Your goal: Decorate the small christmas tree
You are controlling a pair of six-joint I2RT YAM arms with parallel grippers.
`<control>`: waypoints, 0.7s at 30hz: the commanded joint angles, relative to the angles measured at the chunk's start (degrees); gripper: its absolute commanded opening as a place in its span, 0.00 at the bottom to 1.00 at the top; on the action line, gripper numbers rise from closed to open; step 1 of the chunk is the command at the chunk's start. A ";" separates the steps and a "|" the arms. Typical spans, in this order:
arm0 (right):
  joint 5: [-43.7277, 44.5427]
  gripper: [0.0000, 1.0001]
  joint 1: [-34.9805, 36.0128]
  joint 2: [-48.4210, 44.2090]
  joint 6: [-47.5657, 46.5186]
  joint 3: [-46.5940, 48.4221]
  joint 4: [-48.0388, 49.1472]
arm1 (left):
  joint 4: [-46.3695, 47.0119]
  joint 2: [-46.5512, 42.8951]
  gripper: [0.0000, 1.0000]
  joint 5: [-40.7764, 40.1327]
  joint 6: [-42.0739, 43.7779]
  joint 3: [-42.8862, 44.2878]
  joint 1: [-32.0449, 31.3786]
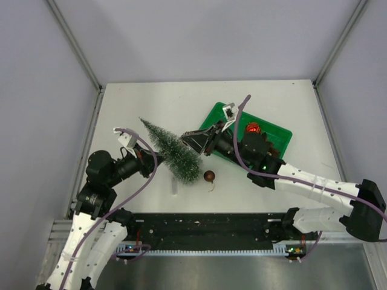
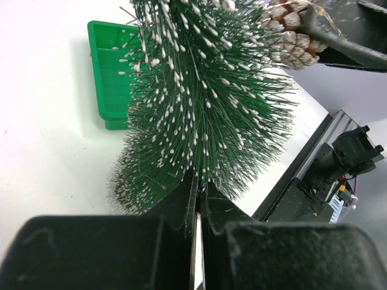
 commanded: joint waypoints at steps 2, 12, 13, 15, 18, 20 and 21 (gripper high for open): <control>-0.13 0.20 1.96 -0.88 0.86 0.61 2.89 | 3.16 -0.65 0.00 0.57 -0.81 0.13 0.13; -1.19 0.20 3.02 3.60 1.04 4.47 5.36 | 3.52 -0.39 0.00 1.19 -1.07 0.22 0.21; -1.10 0.21 3.28 3.78 0.87 4.74 5.45 | 3.60 -0.39 0.00 1.19 -1.07 0.13 0.13; -2.68 0.23 3.81 4.04 0.78 4.74 5.53 | 3.69 -0.39 0.00 1.19 -1.16 0.13 0.21; -3.03 0.25 4.77 3.95 0.51 4.13 5.80 | 4.04 -0.39 0.00 1.27 -1.33 -0.22 0.13; -2.95 0.27 5.21 3.52 0.25 3.69 5.97 | 4.39 -0.39 0.00 1.36 -1.60 -0.31 0.30; -2.95 0.29 5.39 3.34 0.16 3.43 6.06 | 4.57 -0.47 0.00 1.36 -1.77 -0.39 0.22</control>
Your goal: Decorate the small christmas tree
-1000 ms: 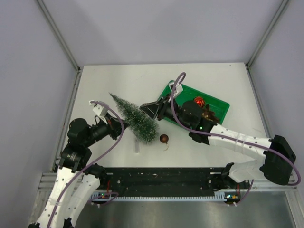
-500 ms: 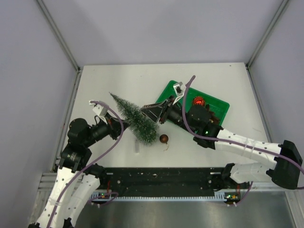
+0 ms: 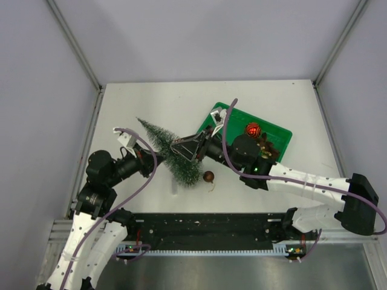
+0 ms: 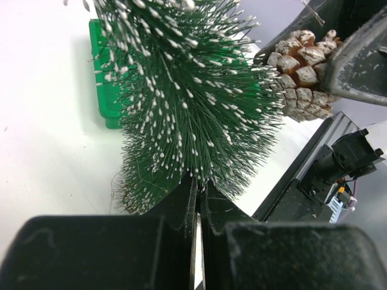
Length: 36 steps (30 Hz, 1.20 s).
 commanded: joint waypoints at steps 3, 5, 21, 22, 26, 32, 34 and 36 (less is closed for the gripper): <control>-1.13 0.37 1.52 -0.64 -0.73 1.59 2.59 | 4.97 -0.41 0.00 1.65 -1.64 -0.63 -0.05; -1.05 0.42 1.52 -0.38 -1.00 1.76 2.41 | 5.23 -0.41 0.00 1.73 -1.82 -0.72 0.04; 3.44 0.48 2.14 4.19 -5.83 6.59 0.48 | 5.76 -0.06 0.00 2.88 -1.91 -0.28 0.04; 3.70 0.48 2.14 3.76 -6.27 6.42 -0.05 | 5.76 -0.06 0.00 2.88 -1.82 -0.20 0.04; 5.46 0.49 2.05 0.33 -7.94 5.54 -2.51 | 5.67 -0.14 0.00 2.70 -1.73 -0.55 0.04; 8.36 0.54 2.05 -5.90 -10.31 4.23 -8.57 | 5.93 -0.50 0.00 2.53 -1.82 -1.07 0.04; 8.88 0.55 2.14 -7.23 -10.67 3.79 -9.80 | 5.94 -0.67 0.00 2.44 -1.82 -1.16 0.04; 9.50 0.56 2.14 -8.19 -11.02 3.52 -10.95 | 5.85 -0.58 0.00 2.44 -1.91 -1.07 0.13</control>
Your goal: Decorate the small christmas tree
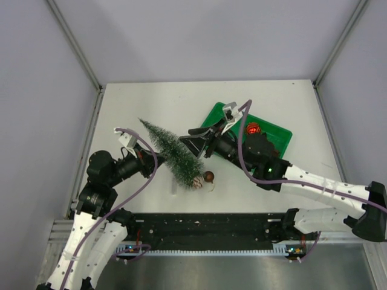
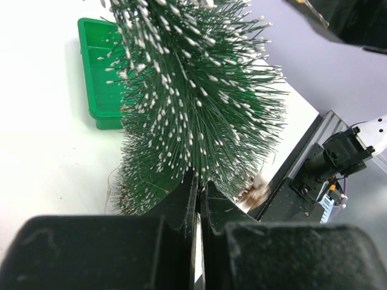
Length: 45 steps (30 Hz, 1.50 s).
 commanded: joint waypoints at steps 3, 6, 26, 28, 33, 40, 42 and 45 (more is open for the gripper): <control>4.17 0.56 0.65 -4.47 -3.17 0.39 -4.59 | 4.14 -0.69 0.00 0.82 -0.42 0.08 0.04; 8.03 0.57 0.22 -5.61 -3.97 1.45 -10.12 | 3.53 -0.87 0.00 0.65 -0.16 0.35 0.04; 14.47 0.61 -25.45 9.84 5.35 -0.14 -41.16 | 2.91 -0.52 0.00 0.12 0.63 0.52 0.22; 13.76 0.61 -25.54 12.92 5.00 1.27 -41.17 | 2.65 -0.34 0.00 0.03 0.81 0.61 0.39; 12.18 0.61 -26.59 18.11 4.73 2.59 -41.08 | 2.30 -0.34 0.00 -0.06 0.98 0.87 0.48; 9.72 0.61 -28.09 22.86 4.12 4.26 -41.08 | 2.38 -0.52 0.00 -0.32 0.81 0.88 0.48; 8.84 0.61 -28.18 24.35 4.03 4.96 -41.60 | 2.38 -0.61 0.00 -0.32 0.90 0.87 0.48; 7.70 0.61 -28.18 26.55 4.03 5.67 -41.96 | 2.30 -0.78 0.00 -0.32 0.90 0.79 0.57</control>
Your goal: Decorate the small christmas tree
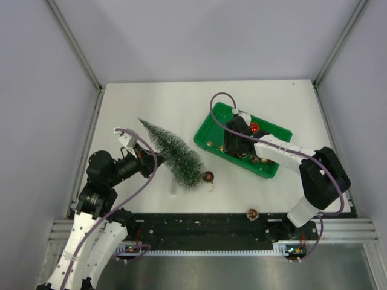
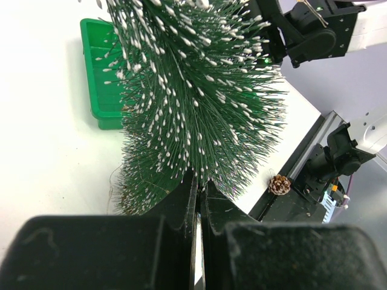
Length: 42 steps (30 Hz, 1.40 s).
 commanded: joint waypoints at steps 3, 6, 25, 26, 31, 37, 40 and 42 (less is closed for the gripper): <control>-2.76 0.60 -0.48 4.35 -0.82 4.05 -0.93 | 2.52 -0.63 0.00 -0.08 0.55 0.88 0.35; -3.11 0.60 -0.48 5.67 -1.00 4.84 -1.46 | 2.52 -0.54 0.00 0.00 0.46 1.05 0.35; -3.37 0.46 -0.57 7.70 -3.11 5.20 -3.66 | 3.48 -1.07 0.00 -0.08 -0.07 0.08 0.44; -3.37 0.44 -0.48 7.44 -3.19 5.20 -3.49 | 3.57 -0.98 0.00 -0.08 -0.07 0.00 0.44; -2.41 0.31 -0.48 5.43 -4.25 8.44 -4.45 | 3.48 -0.89 0.00 -0.43 -0.07 0.08 0.44; -3.80 0.27 -0.48 -3.88 -5.65 15.90 -7.08 | 2.96 -0.89 0.00 -0.43 0.11 0.08 0.52; -9.06 0.27 -0.48 -8.89 -6.45 18.90 -8.05 | 3.13 -0.80 0.00 -0.43 0.11 0.26 0.52; -13.46 0.27 -0.48 -12.50 -6.54 19.61 -8.23 | 3.13 -0.63 0.00 -0.43 0.28 0.26 0.52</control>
